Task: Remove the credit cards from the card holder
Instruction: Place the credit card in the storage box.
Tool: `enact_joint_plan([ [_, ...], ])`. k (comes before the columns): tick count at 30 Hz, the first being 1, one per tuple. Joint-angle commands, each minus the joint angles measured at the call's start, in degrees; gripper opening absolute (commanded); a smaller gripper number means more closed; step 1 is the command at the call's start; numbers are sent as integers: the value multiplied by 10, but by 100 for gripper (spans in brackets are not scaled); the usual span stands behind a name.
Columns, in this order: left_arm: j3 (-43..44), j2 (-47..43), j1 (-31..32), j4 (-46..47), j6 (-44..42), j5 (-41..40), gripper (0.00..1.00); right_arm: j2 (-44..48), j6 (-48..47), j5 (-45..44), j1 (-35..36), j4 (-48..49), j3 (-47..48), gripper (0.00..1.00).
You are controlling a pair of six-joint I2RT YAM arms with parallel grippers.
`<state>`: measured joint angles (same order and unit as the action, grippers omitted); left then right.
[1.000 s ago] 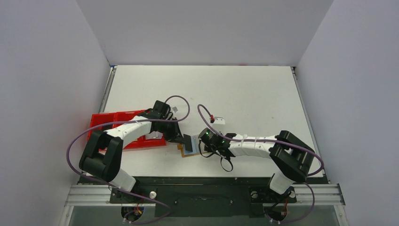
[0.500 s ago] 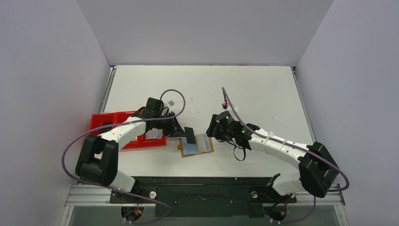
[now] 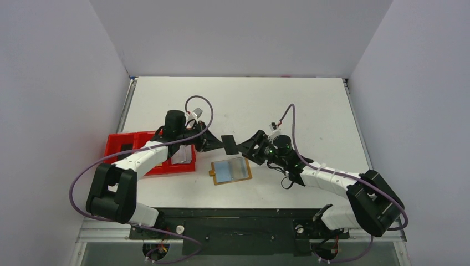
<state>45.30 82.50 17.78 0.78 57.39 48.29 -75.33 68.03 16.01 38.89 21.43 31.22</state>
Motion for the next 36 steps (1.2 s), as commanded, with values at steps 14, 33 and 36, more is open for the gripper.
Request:
enact_joint_plan([
  [14,6,-18,-5,79,46,30,0,-81,173,55,-9,324,-34,17],
  [33,-14,-24,-8,154,99,31,22,-132,222,98,10,404,-12,0],
  [36,-11,-19,-8,139,91,31,22,-134,223,102,13,407,-8,0],
])
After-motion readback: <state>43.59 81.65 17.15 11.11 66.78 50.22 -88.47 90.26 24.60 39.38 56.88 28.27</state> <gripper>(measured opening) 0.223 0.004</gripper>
